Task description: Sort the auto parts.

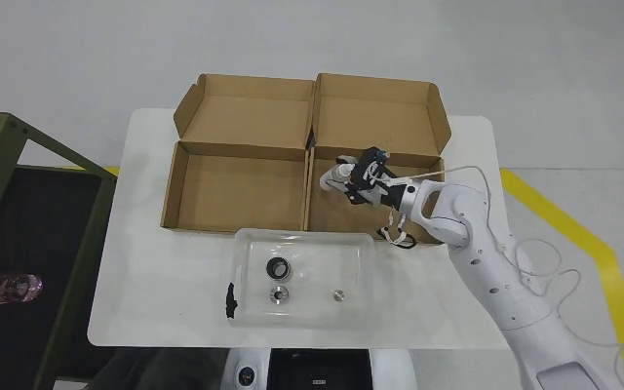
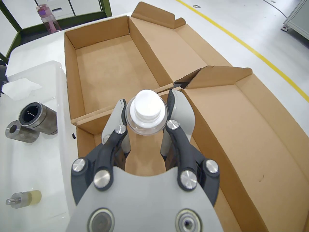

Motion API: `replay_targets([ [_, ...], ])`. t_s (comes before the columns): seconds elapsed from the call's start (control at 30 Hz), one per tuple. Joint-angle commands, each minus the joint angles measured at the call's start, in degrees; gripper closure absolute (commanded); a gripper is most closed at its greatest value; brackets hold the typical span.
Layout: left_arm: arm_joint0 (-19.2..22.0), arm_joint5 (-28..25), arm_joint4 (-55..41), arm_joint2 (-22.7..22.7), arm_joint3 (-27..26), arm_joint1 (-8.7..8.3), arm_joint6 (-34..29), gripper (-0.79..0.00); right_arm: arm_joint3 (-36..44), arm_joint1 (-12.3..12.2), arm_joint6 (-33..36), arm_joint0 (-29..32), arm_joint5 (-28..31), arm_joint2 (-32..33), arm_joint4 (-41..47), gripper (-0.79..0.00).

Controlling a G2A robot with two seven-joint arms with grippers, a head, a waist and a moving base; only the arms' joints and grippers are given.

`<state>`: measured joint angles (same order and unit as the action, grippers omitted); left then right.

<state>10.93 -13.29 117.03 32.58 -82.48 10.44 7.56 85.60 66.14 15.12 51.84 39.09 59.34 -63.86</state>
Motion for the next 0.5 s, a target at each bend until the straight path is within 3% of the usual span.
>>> replay_targets([
  [0.0, 0.00, 0.00, 0.00, 0.00, 0.00, 0.00, 0.00, -0.785, -1.29, 0.25, 0.71, -0.88, -0.56, -0.82, -0.30, 0.000],
  [0.33, 0.00, 0.00, 0.00, 0.00, 0.00, 0.00, 0.00, -0.785, -7.01, 1.65, 1.86, -4.37, -4.08, -4.56, -2.40, -0.015],
  [0.4, 0.00, 0.00, 0.00, 0.00, 0.00, 0.00, 0.00, -0.785, -7.83, 1.92, 1.88, -4.82, -4.49, -5.27, -2.73, -0.068],
  [0.47, 0.00, 0.00, 0.00, 0.00, 0.00, 0.00, 0.00, -0.785, -8.55, 2.15, 1.89, -5.20, -4.75, -5.83, -3.03, -0.237],
])
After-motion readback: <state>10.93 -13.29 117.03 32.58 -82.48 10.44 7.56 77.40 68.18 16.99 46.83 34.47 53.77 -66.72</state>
